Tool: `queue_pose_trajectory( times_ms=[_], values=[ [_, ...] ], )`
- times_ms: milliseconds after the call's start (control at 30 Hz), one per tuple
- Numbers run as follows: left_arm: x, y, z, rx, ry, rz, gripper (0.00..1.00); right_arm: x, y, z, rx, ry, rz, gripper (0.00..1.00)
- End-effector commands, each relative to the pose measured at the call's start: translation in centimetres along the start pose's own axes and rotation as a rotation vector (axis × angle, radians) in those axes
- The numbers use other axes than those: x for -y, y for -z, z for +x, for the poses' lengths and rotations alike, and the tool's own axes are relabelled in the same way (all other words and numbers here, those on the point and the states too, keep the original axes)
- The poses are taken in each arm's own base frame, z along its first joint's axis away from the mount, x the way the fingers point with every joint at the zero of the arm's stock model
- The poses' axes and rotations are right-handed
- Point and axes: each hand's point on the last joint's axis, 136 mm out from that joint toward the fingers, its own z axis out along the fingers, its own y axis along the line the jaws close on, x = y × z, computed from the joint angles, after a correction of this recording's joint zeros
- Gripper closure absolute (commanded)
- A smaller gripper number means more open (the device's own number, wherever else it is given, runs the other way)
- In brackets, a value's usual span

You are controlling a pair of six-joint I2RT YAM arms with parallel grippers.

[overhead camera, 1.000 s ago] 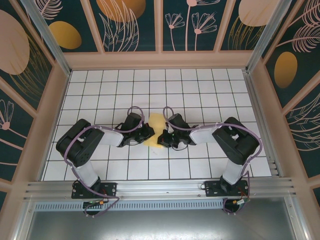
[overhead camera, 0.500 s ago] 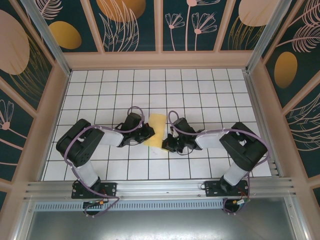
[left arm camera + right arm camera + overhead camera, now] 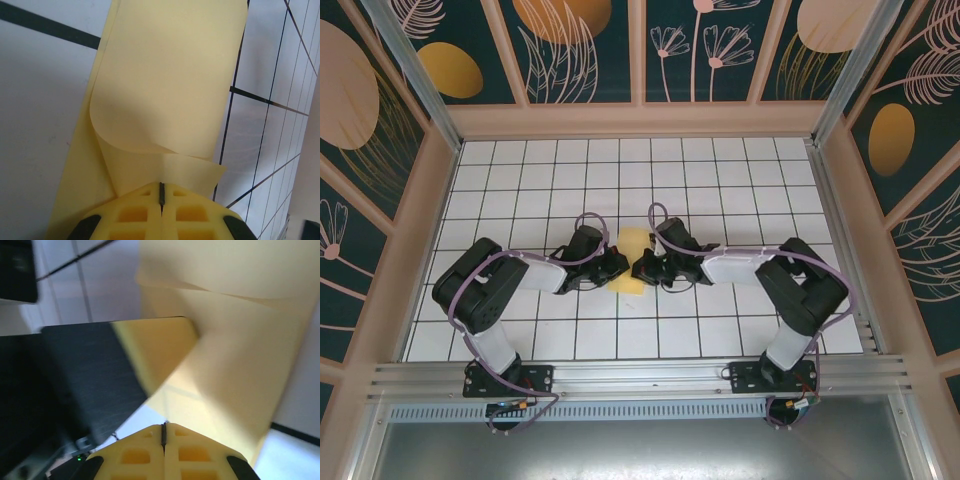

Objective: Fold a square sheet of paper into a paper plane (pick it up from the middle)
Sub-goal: Fold the triangle a second time at the center of the table.

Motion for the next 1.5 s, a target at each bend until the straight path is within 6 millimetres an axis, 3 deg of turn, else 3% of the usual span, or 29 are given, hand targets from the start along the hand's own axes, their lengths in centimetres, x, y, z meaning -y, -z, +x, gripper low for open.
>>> queue_pose_trajectory(
  times_ms=[0,233,433,600,833,967,1067,1467],
  values=[
    [-4.2,-0.3,1.6,-0.043,0.032,-0.133,1.00,1.9,-1.0,0.5,-0.032,-0.033,0.035,1.00],
    [-3.0,-0.2,1.4,-0.044,0.005,-0.093,0.99,6.4,-1.5,2.3,-0.066,-0.101,0.152,1.00],
    [0.7,1.8,0.3,-0.025,-0.097,-0.040,0.86,7.0,-1.4,2.7,-0.065,-0.110,0.156,1.00],
    [3.0,2.4,0.2,-0.030,-0.121,0.039,0.84,7.2,-1.5,2.7,-0.069,-0.112,0.160,1.00],
    [3.1,1.0,0.7,-0.071,-0.110,0.086,0.88,7.3,-1.5,2.8,-0.071,-0.109,0.166,1.00],
    [-0.8,-0.3,0.3,-0.050,-0.080,-0.077,0.95,7.8,-1.4,3.0,-0.076,-0.109,0.181,1.00],
    [-2.5,-0.5,0.2,-0.036,-0.067,-0.140,0.98,8.1,-1.4,3.2,-0.082,-0.108,0.192,1.00],
    [-3.1,-0.2,-2.0,-0.009,-0.067,-0.172,1.00,10.0,-1.6,4.4,-0.118,-0.122,0.243,1.00]
  ],
)
